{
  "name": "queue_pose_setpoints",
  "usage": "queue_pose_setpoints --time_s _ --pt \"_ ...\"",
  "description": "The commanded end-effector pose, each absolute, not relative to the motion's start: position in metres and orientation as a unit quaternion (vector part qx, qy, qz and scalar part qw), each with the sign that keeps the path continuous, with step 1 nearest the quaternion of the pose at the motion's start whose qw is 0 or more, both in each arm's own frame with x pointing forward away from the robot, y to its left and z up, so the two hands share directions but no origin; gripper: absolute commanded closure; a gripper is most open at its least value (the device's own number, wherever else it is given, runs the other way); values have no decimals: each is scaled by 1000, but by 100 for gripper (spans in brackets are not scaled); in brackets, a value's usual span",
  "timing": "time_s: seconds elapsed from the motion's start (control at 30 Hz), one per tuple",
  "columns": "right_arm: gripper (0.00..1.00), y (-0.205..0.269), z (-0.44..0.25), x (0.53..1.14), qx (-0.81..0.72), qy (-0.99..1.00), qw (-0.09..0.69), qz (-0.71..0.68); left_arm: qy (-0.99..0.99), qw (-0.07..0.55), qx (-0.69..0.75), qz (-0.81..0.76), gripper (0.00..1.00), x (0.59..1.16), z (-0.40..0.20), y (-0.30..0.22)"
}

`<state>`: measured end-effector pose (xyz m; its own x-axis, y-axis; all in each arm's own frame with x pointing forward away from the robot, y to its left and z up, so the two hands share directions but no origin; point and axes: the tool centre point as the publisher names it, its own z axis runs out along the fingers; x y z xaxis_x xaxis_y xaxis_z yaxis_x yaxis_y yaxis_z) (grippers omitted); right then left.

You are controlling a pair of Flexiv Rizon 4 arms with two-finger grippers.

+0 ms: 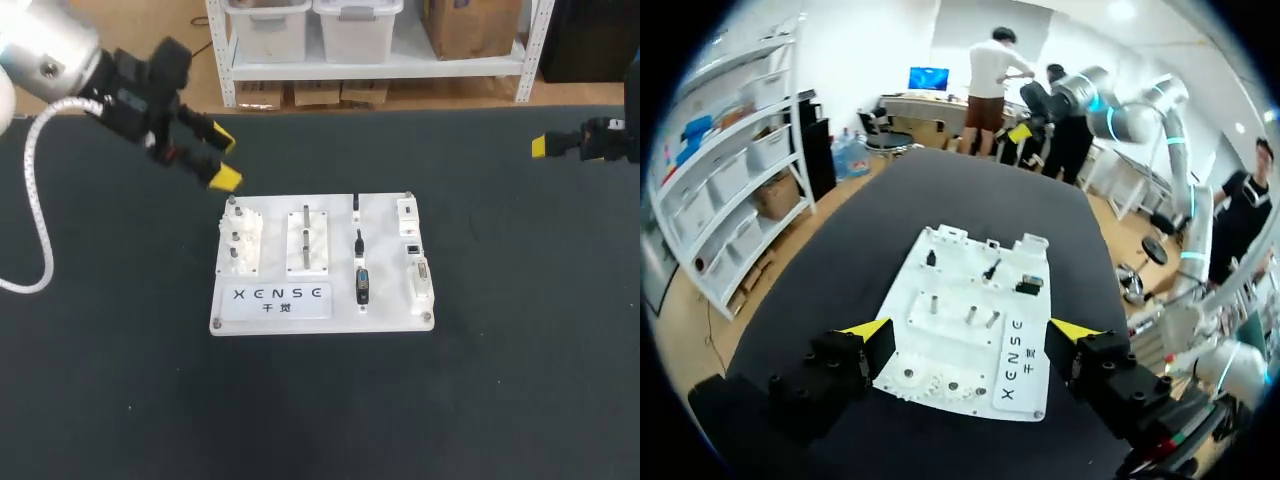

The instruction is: Insert the USB connector, Ethernet cable, and multi-pin plug into their matching sockets one by one.

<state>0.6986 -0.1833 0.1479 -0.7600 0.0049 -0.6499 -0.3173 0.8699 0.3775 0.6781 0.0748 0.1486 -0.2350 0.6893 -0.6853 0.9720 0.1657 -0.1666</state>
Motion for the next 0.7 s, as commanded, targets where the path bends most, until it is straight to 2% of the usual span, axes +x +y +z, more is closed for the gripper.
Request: queue_pose_setpoints --time_s 0.03,0.3,0.7 --pt "0 -183 148 698 -86 907 336 239 574 117 769 -257 0 680 138 73" --pt "0 -183 148 698 -86 907 336 239 602 129 750 -242 0 678 133 80" --pt "0 -183 148 698 -86 907 336 239 676 203 661 -255 0 682 131 63"
